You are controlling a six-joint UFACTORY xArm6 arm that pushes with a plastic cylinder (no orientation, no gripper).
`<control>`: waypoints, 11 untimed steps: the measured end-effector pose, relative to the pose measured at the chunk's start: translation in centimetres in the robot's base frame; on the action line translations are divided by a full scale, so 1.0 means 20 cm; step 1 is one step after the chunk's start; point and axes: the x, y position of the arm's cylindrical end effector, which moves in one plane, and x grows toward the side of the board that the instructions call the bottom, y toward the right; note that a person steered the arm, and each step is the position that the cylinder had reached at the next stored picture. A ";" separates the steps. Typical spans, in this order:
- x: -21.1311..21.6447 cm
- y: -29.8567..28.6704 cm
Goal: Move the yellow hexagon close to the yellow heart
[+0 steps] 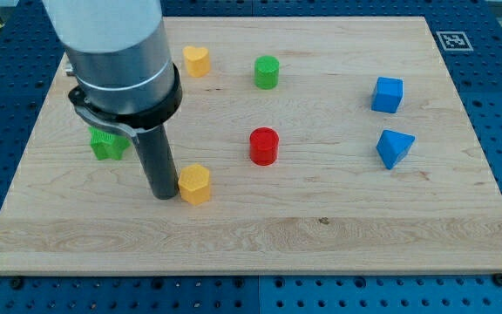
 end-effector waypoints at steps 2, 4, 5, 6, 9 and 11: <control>0.04 0.12; 0.26 0.22; 0.17 0.27; -0.19 0.22; -0.12 0.19; -0.16 0.43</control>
